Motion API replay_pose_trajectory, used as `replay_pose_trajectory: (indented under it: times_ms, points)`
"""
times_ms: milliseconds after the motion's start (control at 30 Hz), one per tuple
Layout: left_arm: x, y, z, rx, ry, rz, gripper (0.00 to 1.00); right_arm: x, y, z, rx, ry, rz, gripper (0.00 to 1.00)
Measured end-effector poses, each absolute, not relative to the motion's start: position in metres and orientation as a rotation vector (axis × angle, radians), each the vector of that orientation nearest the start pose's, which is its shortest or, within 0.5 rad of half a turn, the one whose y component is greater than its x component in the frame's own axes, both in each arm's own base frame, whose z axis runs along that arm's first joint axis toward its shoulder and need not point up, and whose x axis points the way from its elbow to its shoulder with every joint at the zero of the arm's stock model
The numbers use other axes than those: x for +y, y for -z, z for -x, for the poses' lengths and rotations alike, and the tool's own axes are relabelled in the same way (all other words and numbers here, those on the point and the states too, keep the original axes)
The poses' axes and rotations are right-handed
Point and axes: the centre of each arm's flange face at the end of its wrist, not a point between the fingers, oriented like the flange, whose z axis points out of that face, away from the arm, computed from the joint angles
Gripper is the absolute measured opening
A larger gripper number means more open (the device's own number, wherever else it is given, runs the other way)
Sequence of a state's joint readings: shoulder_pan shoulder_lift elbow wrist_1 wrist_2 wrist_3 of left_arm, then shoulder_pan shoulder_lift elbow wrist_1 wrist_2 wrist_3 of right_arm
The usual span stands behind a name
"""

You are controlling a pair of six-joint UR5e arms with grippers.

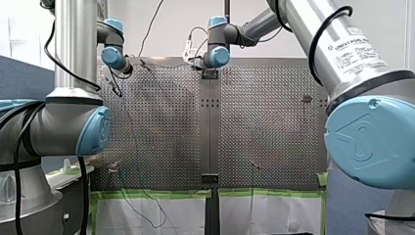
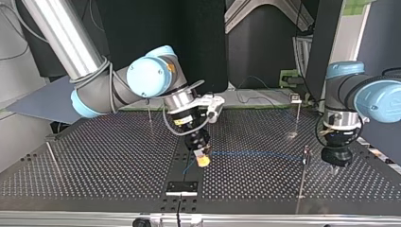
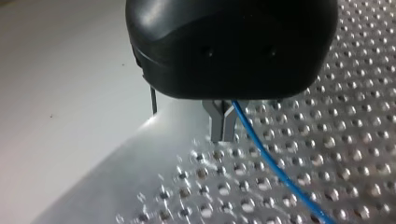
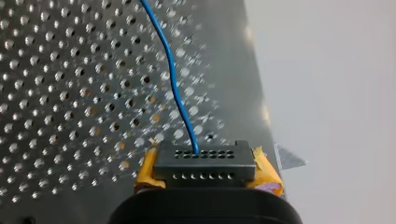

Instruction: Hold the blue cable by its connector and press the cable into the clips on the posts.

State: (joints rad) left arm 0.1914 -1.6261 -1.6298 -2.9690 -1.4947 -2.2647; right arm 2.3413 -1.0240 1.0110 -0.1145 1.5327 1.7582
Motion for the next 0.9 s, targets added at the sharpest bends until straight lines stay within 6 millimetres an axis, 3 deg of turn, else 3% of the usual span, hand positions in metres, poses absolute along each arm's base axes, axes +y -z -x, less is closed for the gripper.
replay_pose_trajectory:
  times_ms: [367, 700, 733, 900]
  points:
    - [-0.033, -0.444, -0.543, 1.423, 0.46, 0.587, 0.0, -0.45, -0.431, -0.601, 1.119, 2.621, 2.154, 0.0]
    - [-0.034, -0.443, -0.543, 1.433, 0.464, 0.561, 0.0, -0.459, -0.443, -0.6, 1.08, 2.651, 2.128, 0.0]
    - [-0.034, -0.443, -0.543, 1.435, 0.46, 0.558, 0.1, -0.459, -0.443, -0.6, 1.076, 2.65, 2.128, 0.0]
    - [-0.032, -0.443, -0.542, 1.438, 0.428, 0.569, 0.1, -0.457, -0.443, -0.601, 1.066, 2.644, 2.131, 0.0]
